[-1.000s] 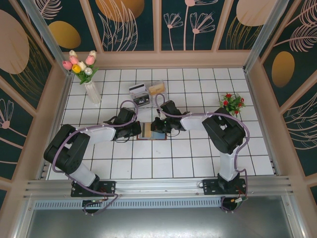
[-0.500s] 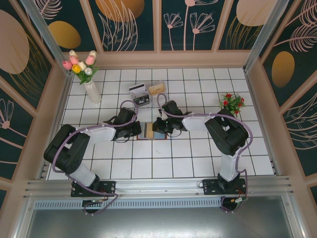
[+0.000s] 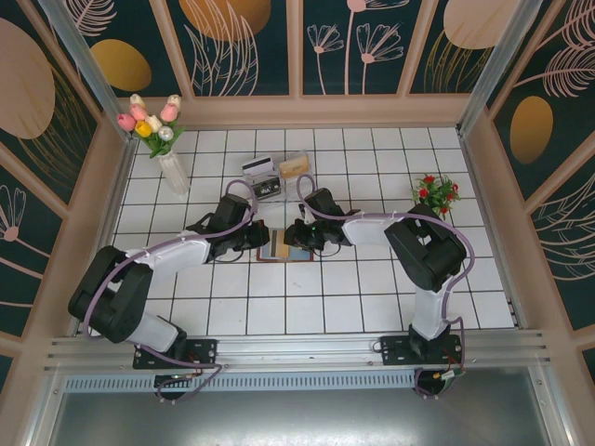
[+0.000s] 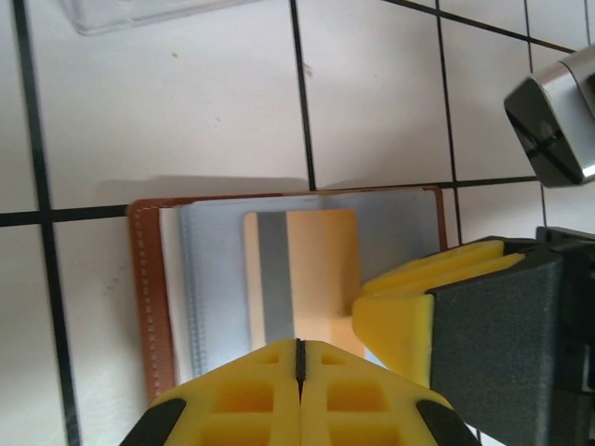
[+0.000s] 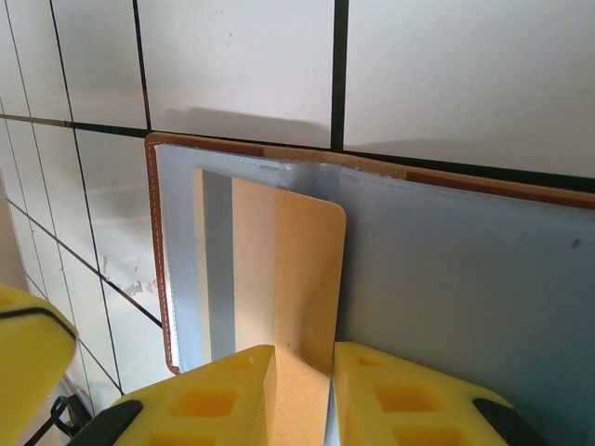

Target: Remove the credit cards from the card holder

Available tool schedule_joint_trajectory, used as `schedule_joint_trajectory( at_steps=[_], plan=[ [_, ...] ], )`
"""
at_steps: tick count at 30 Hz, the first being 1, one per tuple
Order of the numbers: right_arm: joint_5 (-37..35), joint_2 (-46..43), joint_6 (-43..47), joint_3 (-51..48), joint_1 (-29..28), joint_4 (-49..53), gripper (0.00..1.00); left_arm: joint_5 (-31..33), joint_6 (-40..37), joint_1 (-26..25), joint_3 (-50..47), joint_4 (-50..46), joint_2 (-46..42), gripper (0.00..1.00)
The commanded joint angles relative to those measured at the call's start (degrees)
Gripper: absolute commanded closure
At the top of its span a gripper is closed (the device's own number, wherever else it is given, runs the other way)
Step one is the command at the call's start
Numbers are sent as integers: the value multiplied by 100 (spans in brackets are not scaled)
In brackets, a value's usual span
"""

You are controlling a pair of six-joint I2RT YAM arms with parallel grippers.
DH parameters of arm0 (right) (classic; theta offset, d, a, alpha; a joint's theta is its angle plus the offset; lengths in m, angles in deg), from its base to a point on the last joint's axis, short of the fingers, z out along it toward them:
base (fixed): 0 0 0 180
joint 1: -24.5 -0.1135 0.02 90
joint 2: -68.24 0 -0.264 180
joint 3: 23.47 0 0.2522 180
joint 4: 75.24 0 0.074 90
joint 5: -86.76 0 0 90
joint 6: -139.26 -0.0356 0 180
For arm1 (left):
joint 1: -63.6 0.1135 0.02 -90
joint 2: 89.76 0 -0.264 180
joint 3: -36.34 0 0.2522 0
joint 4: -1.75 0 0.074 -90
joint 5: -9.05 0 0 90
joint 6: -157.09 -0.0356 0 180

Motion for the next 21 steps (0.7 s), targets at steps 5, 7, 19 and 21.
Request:
schedule_joint_trajectory(
  at_steps=[5, 7, 19, 21],
  plan=[
    [60, 154, -122, -93, 36, -155, 74, -304, 9, -56, 116, 0, 548, 97],
    [60, 179, -129, -85, 43, -155, 74, -179, 1, -53, 126, -80, 647, 98],
    [347, 220, -162, -181, 44, -486, 75, -4, 163, -56, -154, -118, 828, 100],
    [350, 230, -173, -166, 50, -494, 77, 47, 163, -52, -172, -150, 829, 100]
  ],
)
